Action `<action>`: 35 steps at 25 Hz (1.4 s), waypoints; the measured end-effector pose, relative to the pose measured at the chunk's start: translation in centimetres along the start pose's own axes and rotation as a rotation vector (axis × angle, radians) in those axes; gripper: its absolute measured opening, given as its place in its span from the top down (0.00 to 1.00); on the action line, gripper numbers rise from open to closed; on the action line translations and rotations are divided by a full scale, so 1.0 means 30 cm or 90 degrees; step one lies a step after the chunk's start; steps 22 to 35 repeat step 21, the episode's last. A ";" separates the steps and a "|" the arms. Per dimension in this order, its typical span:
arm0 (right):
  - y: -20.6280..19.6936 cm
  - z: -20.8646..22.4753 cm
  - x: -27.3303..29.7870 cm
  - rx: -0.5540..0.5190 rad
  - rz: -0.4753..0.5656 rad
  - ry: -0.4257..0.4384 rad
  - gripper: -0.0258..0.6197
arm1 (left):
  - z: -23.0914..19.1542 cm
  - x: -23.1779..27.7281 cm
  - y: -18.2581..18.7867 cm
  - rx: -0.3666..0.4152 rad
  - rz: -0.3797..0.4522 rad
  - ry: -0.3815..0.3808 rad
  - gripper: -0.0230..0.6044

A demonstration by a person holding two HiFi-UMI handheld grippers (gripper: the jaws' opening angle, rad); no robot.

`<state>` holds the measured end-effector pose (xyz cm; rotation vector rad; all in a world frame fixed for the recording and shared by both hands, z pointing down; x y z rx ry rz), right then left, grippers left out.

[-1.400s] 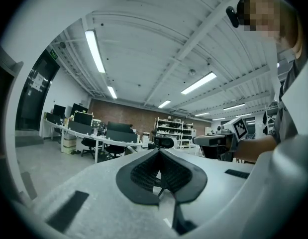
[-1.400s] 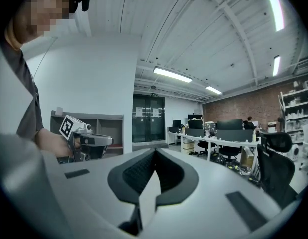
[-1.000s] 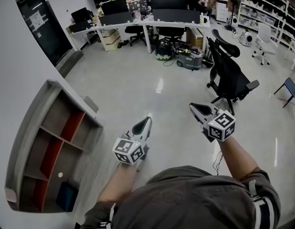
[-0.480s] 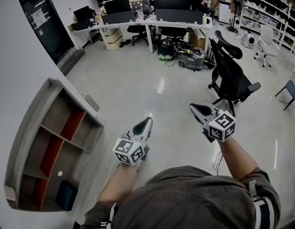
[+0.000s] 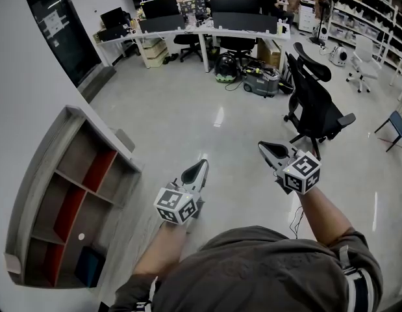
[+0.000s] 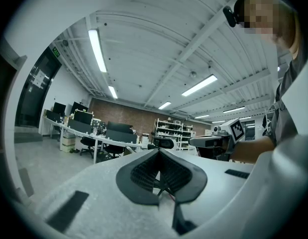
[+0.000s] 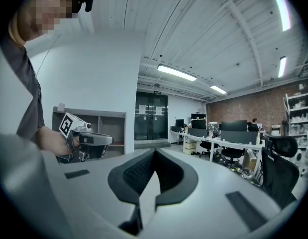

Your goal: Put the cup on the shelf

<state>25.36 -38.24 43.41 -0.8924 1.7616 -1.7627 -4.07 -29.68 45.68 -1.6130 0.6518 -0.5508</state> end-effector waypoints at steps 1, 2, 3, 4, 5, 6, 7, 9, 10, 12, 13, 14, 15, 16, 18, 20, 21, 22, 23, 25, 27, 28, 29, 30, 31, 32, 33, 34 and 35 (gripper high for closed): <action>0.002 -0.001 0.002 0.000 -0.001 0.000 0.98 | -0.002 -0.002 0.001 0.000 0.000 0.000 0.96; 0.003 -0.003 0.005 -0.001 -0.002 0.000 0.98 | -0.006 -0.005 0.001 -0.001 0.000 0.000 0.96; 0.004 -0.005 0.009 -0.002 -0.002 0.000 0.98 | -0.010 -0.007 0.001 -0.001 0.001 0.000 0.95; 0.005 -0.007 0.014 -0.002 -0.003 0.001 0.98 | -0.013 -0.009 0.001 -0.001 0.001 0.000 0.96; 0.005 -0.009 0.018 -0.004 -0.003 0.002 0.98 | -0.016 -0.010 0.001 -0.001 0.002 0.000 0.96; 0.005 -0.011 0.021 -0.005 -0.003 0.003 0.98 | -0.018 -0.011 0.001 -0.002 0.002 0.000 0.96; 0.005 -0.012 0.024 -0.006 -0.004 0.005 0.98 | -0.020 -0.012 0.001 -0.002 0.002 0.000 0.96; 0.006 -0.013 0.028 -0.006 -0.004 0.006 0.98 | -0.022 -0.013 0.002 -0.003 0.003 0.002 0.95; 0.007 -0.013 0.031 -0.005 -0.004 0.007 0.98 | -0.023 -0.013 0.002 -0.004 0.003 0.002 0.96; 0.009 -0.013 0.038 -0.005 -0.004 0.008 0.98 | -0.028 -0.013 0.003 -0.005 0.004 0.003 0.96; 0.011 -0.013 0.043 -0.005 -0.003 0.009 0.98 | -0.030 -0.012 0.003 -0.005 0.005 0.003 0.96; 0.013 -0.013 0.047 -0.005 -0.003 0.010 0.98 | -0.033 -0.012 0.005 -0.006 0.005 0.003 0.96; 0.014 -0.012 0.050 -0.005 -0.003 0.011 0.98 | -0.035 -0.011 0.007 -0.006 0.005 0.003 0.95; 0.015 -0.010 0.053 -0.005 -0.003 0.012 0.98 | -0.037 -0.010 0.007 -0.006 0.005 0.004 0.96; 0.014 -0.006 0.057 -0.005 -0.003 0.013 0.98 | -0.038 -0.004 0.005 -0.008 0.004 0.004 0.96; 0.011 -0.002 0.060 -0.006 -0.004 0.015 0.98 | -0.038 0.002 0.002 -0.009 0.004 0.005 0.96; 0.009 -0.001 0.061 -0.006 -0.004 0.017 0.98 | -0.039 0.004 0.000 -0.010 0.005 0.005 0.95; 0.009 -0.001 0.061 -0.006 -0.004 0.017 0.98 | -0.039 0.004 0.000 -0.010 0.005 0.005 0.95; 0.009 -0.001 0.061 -0.006 -0.004 0.017 0.98 | -0.039 0.004 0.000 -0.010 0.005 0.005 0.95; 0.009 -0.001 0.061 -0.006 -0.004 0.017 0.98 | -0.039 0.004 0.000 -0.010 0.005 0.005 0.95; 0.009 -0.001 0.061 -0.006 -0.004 0.017 0.98 | -0.039 0.004 0.000 -0.010 0.005 0.005 0.95; 0.009 -0.001 0.061 -0.006 -0.004 0.017 0.98 | -0.039 0.004 0.000 -0.010 0.005 0.005 0.95; 0.009 -0.001 0.061 -0.006 -0.004 0.017 0.98 | -0.039 0.004 0.000 -0.010 0.005 0.005 0.95; 0.009 -0.001 0.061 -0.006 -0.004 0.017 0.98 | -0.039 0.004 0.000 -0.010 0.005 0.005 0.95; 0.009 -0.001 0.061 -0.006 -0.004 0.017 0.98 | -0.039 0.004 0.000 -0.010 0.005 0.005 0.95; 0.009 -0.001 0.061 -0.006 -0.004 0.017 0.98 | -0.039 0.004 0.000 -0.010 0.005 0.005 0.95; 0.009 -0.001 0.061 -0.006 -0.004 0.017 0.98 | -0.039 0.004 0.000 -0.010 0.005 0.005 0.95; 0.009 -0.001 0.061 -0.006 -0.004 0.017 0.98 | -0.039 0.004 0.000 -0.010 0.005 0.005 0.95; 0.009 -0.001 0.061 -0.006 -0.004 0.017 0.98 | -0.039 0.004 0.000 -0.010 0.005 0.005 0.95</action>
Point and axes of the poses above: the fingertips, and each gripper's own axes: x forward along the fingers, z to its right, y out of its top, the point moved 10 cm from there along -x, backward along the fingers, and after that the axes turned 14 degrees about -y, right-handed, at the moved point
